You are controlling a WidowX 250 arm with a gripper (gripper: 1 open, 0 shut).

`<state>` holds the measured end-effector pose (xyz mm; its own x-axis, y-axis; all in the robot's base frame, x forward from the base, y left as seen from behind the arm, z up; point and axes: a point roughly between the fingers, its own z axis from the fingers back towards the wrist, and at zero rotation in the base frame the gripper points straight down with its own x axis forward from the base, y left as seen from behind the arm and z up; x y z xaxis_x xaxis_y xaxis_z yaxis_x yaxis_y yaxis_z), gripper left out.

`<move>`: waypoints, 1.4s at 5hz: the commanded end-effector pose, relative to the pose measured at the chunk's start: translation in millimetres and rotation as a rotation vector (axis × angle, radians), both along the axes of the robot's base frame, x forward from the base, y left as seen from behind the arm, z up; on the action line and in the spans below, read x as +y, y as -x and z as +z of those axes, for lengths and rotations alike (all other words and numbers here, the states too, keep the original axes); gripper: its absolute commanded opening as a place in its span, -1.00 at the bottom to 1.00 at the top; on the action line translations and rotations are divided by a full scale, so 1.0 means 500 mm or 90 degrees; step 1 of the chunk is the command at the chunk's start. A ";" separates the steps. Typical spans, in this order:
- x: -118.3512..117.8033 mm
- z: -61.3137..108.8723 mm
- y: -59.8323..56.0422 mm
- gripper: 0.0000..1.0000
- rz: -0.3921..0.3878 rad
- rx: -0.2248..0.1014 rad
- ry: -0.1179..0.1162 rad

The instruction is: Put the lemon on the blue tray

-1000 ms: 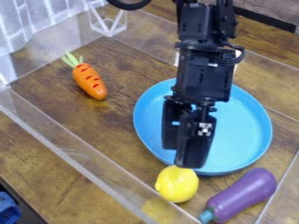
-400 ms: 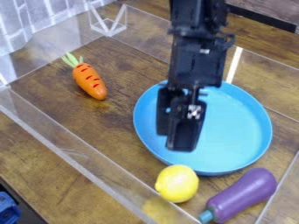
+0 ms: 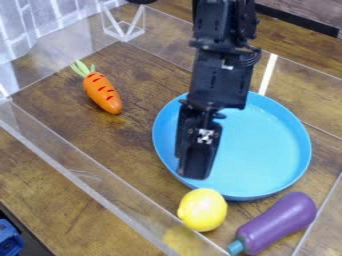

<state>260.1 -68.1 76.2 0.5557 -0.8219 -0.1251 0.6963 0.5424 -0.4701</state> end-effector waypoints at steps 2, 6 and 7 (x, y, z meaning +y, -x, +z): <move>-0.005 -0.017 -0.002 1.00 -0.054 -0.026 0.000; -0.057 -0.076 -0.010 1.00 -0.081 -0.033 -0.002; -0.065 -0.078 -0.024 1.00 -0.083 -0.041 -0.002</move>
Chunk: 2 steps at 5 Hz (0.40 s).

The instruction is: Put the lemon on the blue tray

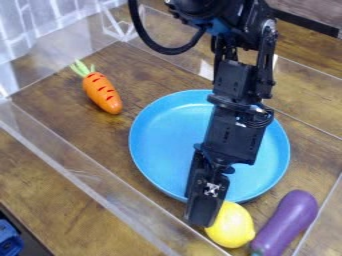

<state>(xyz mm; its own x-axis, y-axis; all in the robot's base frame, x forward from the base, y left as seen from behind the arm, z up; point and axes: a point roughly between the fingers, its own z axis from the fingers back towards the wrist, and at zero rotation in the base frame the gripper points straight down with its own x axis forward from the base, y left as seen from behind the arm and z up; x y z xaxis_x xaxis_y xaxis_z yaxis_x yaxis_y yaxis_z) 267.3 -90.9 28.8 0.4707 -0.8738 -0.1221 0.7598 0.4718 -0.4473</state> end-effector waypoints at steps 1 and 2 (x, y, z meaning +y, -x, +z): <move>-0.026 0.016 -0.023 1.00 -0.017 -0.034 0.005; -0.044 0.025 -0.029 1.00 -0.007 -0.045 0.004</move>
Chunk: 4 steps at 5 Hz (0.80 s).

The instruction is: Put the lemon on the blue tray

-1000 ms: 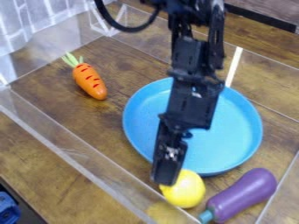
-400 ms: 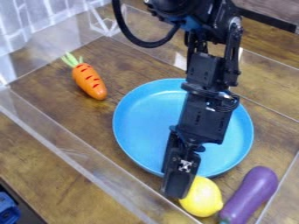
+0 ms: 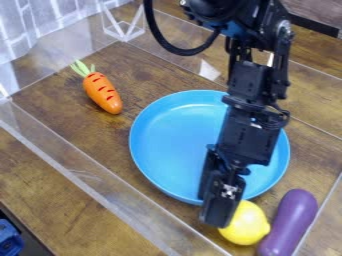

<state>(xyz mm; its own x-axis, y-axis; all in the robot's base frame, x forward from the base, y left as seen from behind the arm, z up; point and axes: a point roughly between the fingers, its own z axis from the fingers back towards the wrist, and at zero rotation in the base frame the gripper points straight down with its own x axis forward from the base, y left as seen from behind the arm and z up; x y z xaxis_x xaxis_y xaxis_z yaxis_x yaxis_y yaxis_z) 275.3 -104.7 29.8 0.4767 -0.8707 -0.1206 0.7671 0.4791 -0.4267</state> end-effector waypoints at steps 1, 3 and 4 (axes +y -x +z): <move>-0.035 0.034 -0.016 1.00 -0.002 -0.044 0.009; -0.031 0.021 -0.011 -1.00 -0.018 -0.056 0.013; -0.023 0.023 -0.020 -1.00 -0.018 -0.058 0.013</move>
